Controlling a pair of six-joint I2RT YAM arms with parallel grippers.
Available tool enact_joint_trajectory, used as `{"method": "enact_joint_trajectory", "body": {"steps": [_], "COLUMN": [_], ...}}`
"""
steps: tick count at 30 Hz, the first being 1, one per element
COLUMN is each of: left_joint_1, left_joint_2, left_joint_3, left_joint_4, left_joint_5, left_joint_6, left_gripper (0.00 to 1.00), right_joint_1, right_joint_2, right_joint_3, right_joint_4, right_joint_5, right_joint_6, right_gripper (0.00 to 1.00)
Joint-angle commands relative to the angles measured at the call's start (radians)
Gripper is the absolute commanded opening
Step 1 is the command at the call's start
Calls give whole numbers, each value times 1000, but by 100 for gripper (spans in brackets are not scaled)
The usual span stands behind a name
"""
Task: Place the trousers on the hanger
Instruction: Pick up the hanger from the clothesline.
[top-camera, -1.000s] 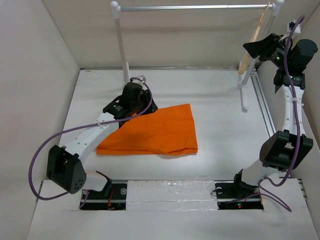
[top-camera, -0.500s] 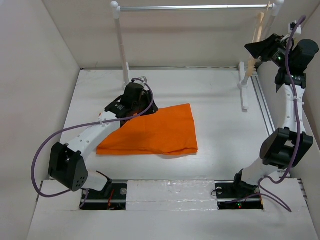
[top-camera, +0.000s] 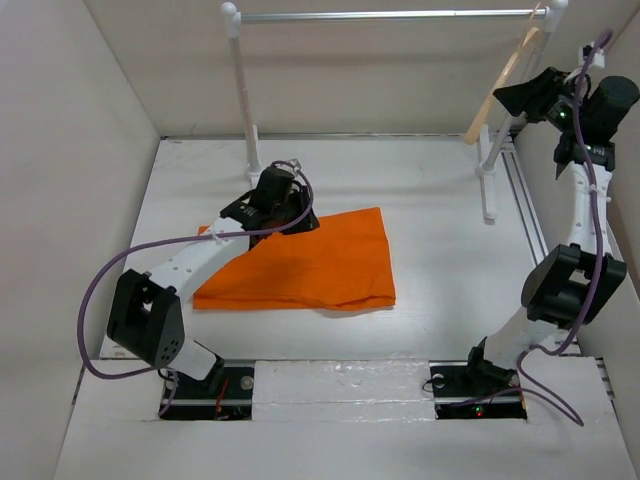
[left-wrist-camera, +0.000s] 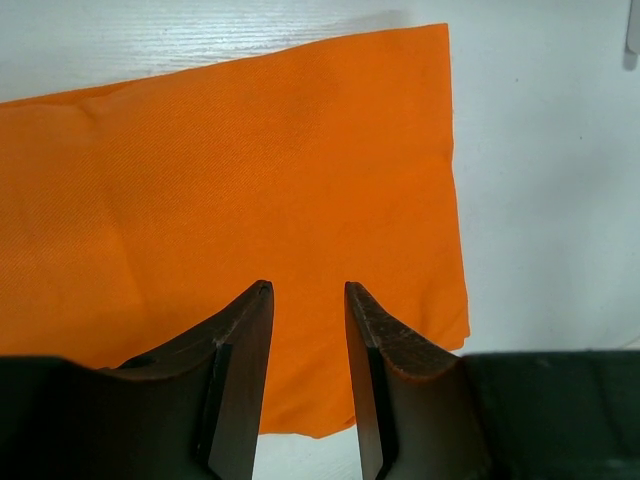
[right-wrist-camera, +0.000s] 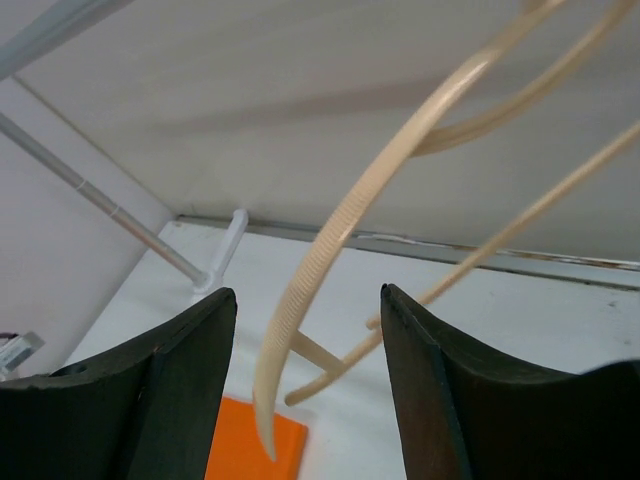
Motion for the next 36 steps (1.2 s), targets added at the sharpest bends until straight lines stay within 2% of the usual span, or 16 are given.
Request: {"method": "enact_joint_trajectory", "body": {"steps": [1, 5, 6, 7, 9, 10, 13, 16, 21, 24, 25, 29, 31, 33, 36], "left_joint_1": [-2, -2, -2, -2, -2, -2, -2, -2, -2, -2, -2, -64, -64, -75, -116], "left_joint_2": [10, 16, 10, 10, 6, 7, 13, 18, 36, 72, 79, 88, 107, 137, 228], "left_joint_3": [43, 42, 40, 40, 46, 51, 92, 140, 252, 396, 455, 554, 563, 588, 720], "left_joint_4": [24, 21, 18, 18, 13, 13, -4, -13, -51, -87, -81, -18, 27, 70, 44], "left_joint_5": [27, 17, 8, 8, 2, 0, 7, 25, 100, 213, 235, 191, 212, 252, 244], "left_joint_6": [13, 16, 18, 18, 18, 18, 19, 18, 13, -19, -27, -51, -99, -102, -59], "left_gripper": [30, 30, 30, 30, 30, 29, 29, 29, 32, 34, 39, 50, 50, 50, 52], "right_joint_1": [61, 72, 81, 81, 93, 94, 106, 126, 126, 135, 135, 146, 158, 167, 195], "right_joint_2": [42, 83, 94, 94, 105, 105, 99, 88, 31, -30, -48, -120, -136, -154, -196], "right_joint_3": [63, 92, 77, 76, 60, 52, 58, 105, 115, 25, -58, -227, -255, -259, -323], "right_joint_4": [86, 79, 98, 99, 137, 157, 195, 200, 80, 8, 8, -61, -119, -249, -339], "right_joint_5": [-71, -57, -37, -37, -37, -38, -38, -66, -66, -68, -74, -95, -92, -72, -43], "right_joint_6": [10, 24, 33, 33, 49, 67, 75, 69, 17, -56, -75, -160, -251, -327, -408], "right_gripper": [65, 65, 60, 60, 41, 20, 0, 0, 0, 0, 0, 0, 0, 0, 0]}}
